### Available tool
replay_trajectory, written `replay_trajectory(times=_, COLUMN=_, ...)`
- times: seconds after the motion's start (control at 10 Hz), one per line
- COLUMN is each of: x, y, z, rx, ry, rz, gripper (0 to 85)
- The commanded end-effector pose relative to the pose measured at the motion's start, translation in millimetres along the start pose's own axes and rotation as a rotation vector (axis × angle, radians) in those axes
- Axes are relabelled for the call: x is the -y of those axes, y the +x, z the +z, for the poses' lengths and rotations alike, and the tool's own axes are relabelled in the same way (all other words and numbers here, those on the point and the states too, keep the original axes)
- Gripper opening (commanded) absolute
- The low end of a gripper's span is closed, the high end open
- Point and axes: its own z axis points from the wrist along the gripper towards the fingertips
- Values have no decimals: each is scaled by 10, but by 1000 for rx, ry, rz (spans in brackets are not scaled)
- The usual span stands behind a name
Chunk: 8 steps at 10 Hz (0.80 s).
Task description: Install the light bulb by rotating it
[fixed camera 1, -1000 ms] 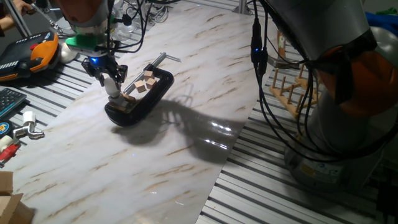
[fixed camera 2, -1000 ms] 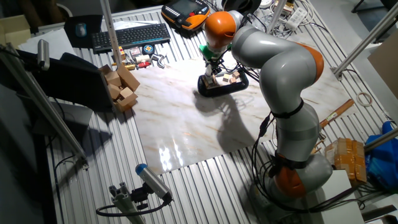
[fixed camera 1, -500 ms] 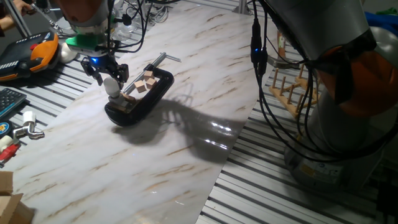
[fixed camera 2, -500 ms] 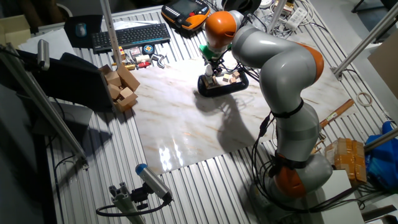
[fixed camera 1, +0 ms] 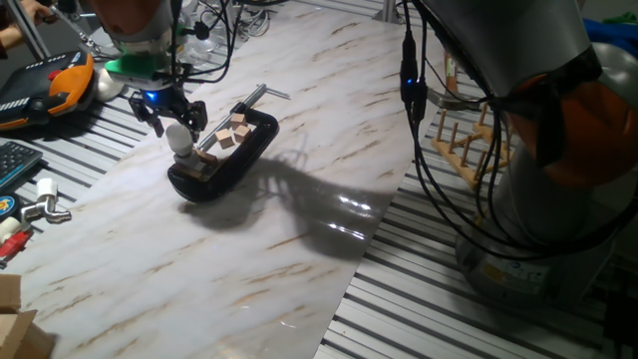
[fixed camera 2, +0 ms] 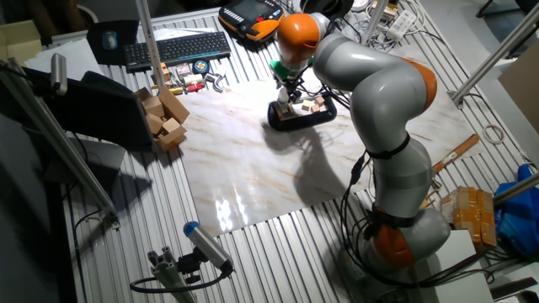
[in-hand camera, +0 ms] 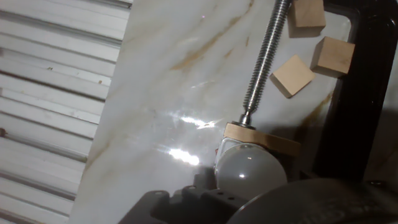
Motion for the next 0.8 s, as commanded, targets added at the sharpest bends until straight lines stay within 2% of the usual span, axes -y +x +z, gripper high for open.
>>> replay_trajectory(times=0.0, x=-1, y=-1, z=0, rx=-8, ry=1, rz=-103, gripper=680)
replay_trajectory(times=0.2, x=-4, y=1, z=-7, rx=-8, ry=6, rz=-302, gripper=680)
replay_trajectory(times=0.6, x=1, y=0, z=-30, rx=1, ry=9, rz=-570, gripper=680)
replay_trajectory(times=0.7, x=3, y=0, z=-31, rx=7, ry=2, rz=-649, gripper=680)
